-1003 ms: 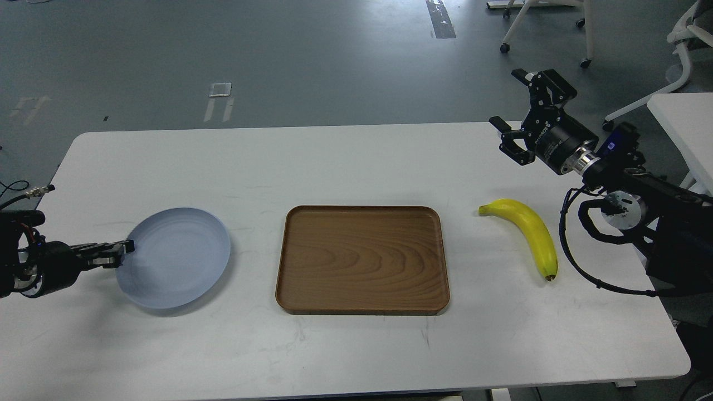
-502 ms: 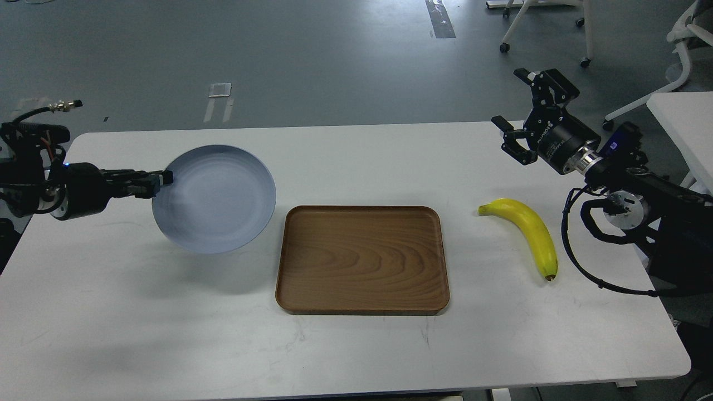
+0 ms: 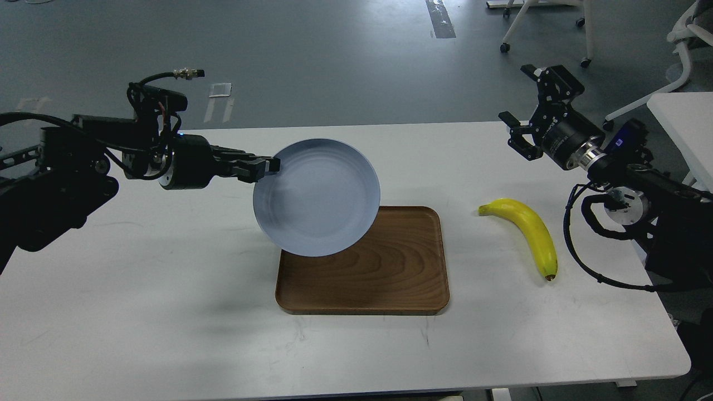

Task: Place banana on plate with both arms
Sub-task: 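Carry the plate with the left gripper and lower it onto the wooden tray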

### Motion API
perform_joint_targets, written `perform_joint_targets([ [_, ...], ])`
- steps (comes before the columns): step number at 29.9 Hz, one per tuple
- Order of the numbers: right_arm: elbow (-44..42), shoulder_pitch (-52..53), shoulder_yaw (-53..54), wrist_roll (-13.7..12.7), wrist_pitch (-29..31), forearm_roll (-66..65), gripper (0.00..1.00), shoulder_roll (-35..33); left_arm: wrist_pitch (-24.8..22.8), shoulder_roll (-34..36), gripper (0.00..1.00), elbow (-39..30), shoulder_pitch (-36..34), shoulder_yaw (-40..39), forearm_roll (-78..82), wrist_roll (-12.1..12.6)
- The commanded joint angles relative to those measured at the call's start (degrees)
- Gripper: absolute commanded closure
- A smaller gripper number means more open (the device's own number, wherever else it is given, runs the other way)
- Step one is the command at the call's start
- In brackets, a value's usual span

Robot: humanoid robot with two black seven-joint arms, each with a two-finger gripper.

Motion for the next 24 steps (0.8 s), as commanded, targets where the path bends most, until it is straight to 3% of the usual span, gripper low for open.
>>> perform_joint_targets([
  [1,0.0,0.0,0.0,0.0,0.0,0.0,0.0,-0.1,-0.3,-2.5,1.0,0.5,-1.2,2.3,-0.1,0.0],
  [3,0.1,0.0,0.0,0.0,0.0,0.0,0.0,-0.1,-0.3,-3.9,1.0,0.8,-1.5,3.4,-0.2,0.0],
  [8,0.4,0.3,0.0,0.0,0.0,0.0,0.0,-0.1,-0.3,-8.6,1.0,2.9,-0.9,4.0,-0.1,2.7],
  [24,0.5,3.5,-1.0,0.0,0.0,0.0,0.0,-0.6,-0.3,-22.5,1.0,18.1,0.5,8.5,-0.3,3.0],
])
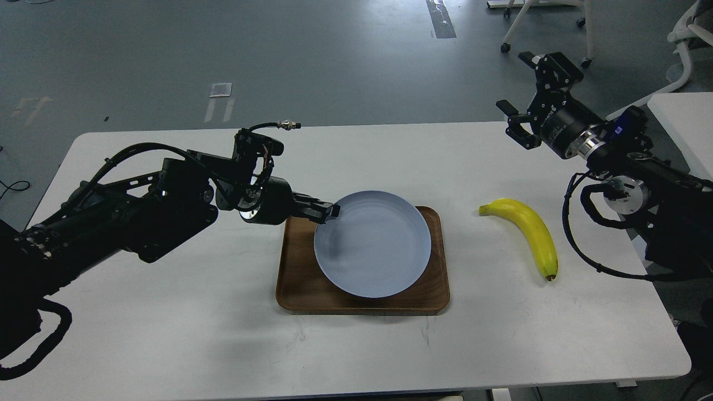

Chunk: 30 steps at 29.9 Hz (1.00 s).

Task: Place banana on plate with both arms
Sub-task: 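Carry the plate with the left gripper and lower it onto the wooden tray, then release the plate and raise the left gripper away from the tray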

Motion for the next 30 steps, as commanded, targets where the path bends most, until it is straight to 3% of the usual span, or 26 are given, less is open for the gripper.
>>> perform_joint_targets([
  [1,0.0,1.2,-0.5,0.0,0.0,0.0,0.0,-0.5,0.0,-2.2,1.0,3.4,1.1,0.2,0.0,0.0],
  [13,0.2,0.9,-0.6,0.0,0.0,-0.1,0.0,-0.6,0.0,-4.1,1.0,7.2,2.5,0.2,-0.3,0.1],
  [16,0.2,0.7,-0.6,0.0,0.0,-0.1,0.0,-0.6,1.1,-4.1,1.0,8.3,2.7,0.2,-0.3,1.2],
  [17,0.2,0.7,-0.7,0.0,0.0,-0.2,0.0,-0.7,1.5,-4.4,0.87,8.4,2.7,0.2,-0.7,1.5],
  [18,0.2,0.7,-0.7,0.0,0.0,-0.2,0.0,-0.7,2.1,-4.7,0.67,8.5,2.7,0.2,-1.3,1.6],
  [19,0.2,0.7,-0.7,0.0,0.0,-0.2,0.0,-0.7,2.1,-4.7,0.67,8.5,2.7,0.2,-1.3,1.6],
  [21,0.3,0.7,-0.7,0.0,0.0,-0.4,0.0,-0.9,3.6,-4.8,0.26,8.5,2.6,0.2,-1.6,1.6],
  [23,0.4,0.7,-1.0,0.0,0.0,-0.8,0.0,-1.1,3.8,-4.8,0.04,8.3,2.5,0.1,-1.9,1.4],
  [30,3.6,5.7,-11.0,0.0,0.0,-3.0,0.0,-5.8,3.6,0.2,0.02,4.9,-0.2,-0.7,-17.1,1.1],
])
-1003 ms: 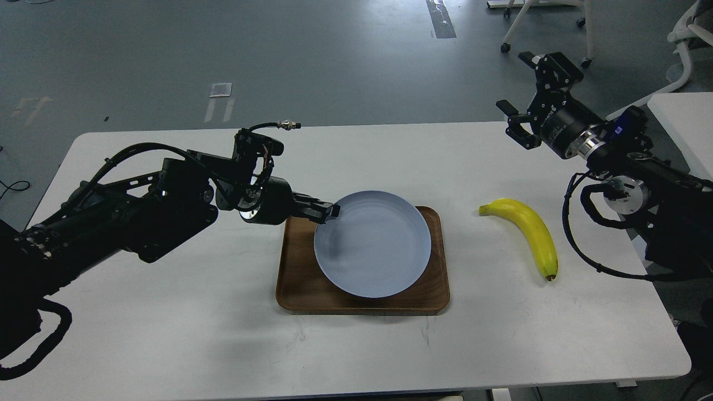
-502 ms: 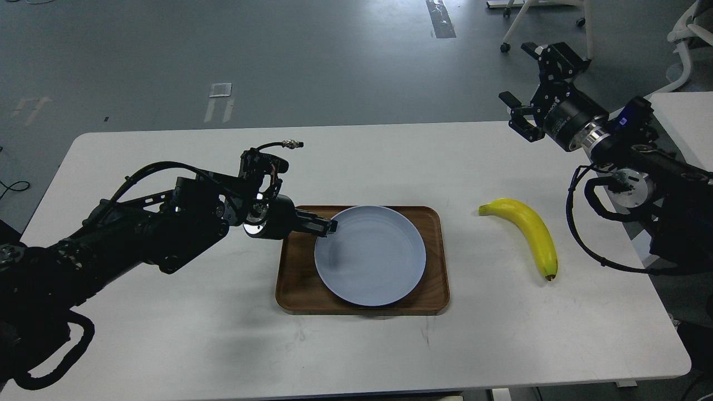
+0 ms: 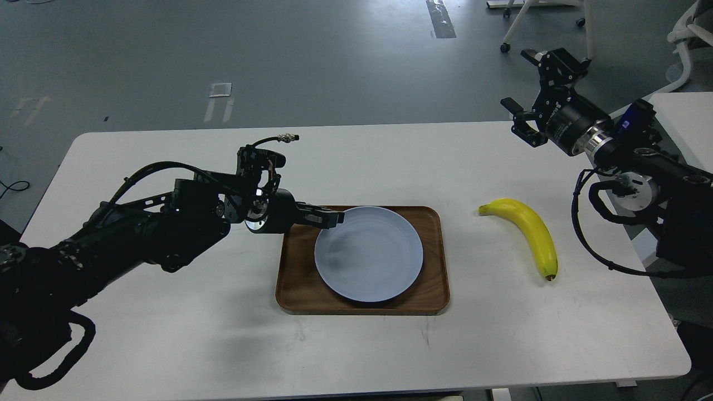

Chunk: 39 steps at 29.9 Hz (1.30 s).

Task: Place banana on plate with both arms
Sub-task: 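Release the plate and raise the left gripper away from the tray, then lower the right gripper onto the yellow banana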

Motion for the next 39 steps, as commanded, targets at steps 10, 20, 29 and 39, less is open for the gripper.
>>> perform_joint_targets([
  [10,4.7,15.7,-19.1,0.0,0.0,-24.6,0.0,-4.0,-1.0,13.7,0.02,-9.4,-2.1,-8.6,-58.8,-0.6],
  [20,3.4,21.1,-46.4,0.0,-0.2,-46.4,0.0,6.0,-3.6,21.8,0.02,-10.6,3.1,-15.3,-64.9,-0.5],
  [29,2.2,22.8,-54.8,0.0,-0.3,-53.5,0.0,7.5,-3.6,22.3,0.02,-10.8,4.6,-15.3,-64.8,-0.4],
  [39,-0.5,21.3,-60.1,0.0,-2.2,-54.5,0.0,7.7,-3.6,22.1,0.02,-10.8,5.1,-15.2,-64.8,-0.4],
])
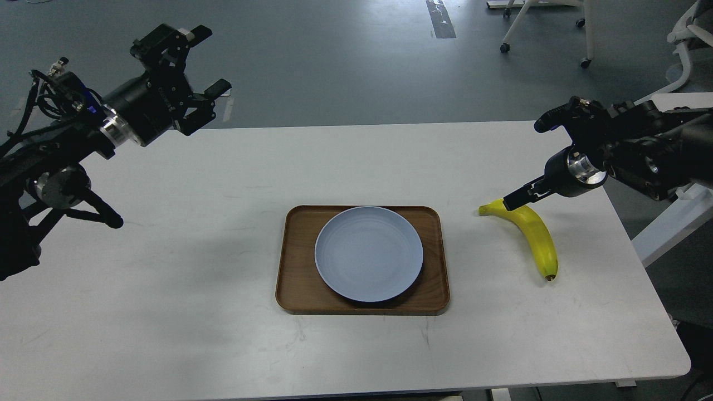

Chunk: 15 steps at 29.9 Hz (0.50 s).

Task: Place banana on plate with both arms
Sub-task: 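Lower the right gripper onto the yellow banana, then grasp the banana with the right gripper and lift it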

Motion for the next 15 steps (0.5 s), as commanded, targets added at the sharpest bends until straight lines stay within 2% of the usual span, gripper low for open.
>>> perform_joint_targets([
  [1,-1.8,-1.8,-1.5,0.0,-1.7,0.0,0.0,0.4,0.0,0.0,0.02,0.0,0.1,0.0,0.0,0.0],
  [10,-1.9,-4.6,-0.8,0.0,-2.8,0.2,0.02,0.9,0.0,0.1,0.02,0.0,0.5,-0.2,0.1,0.0],
  [15,-2.0,-6.4,0.3,0.0,-3.7,0.3,0.07,1.6,0.0,0.1,0.02,-0.1,0.5,-0.3,0.1,0.0],
])
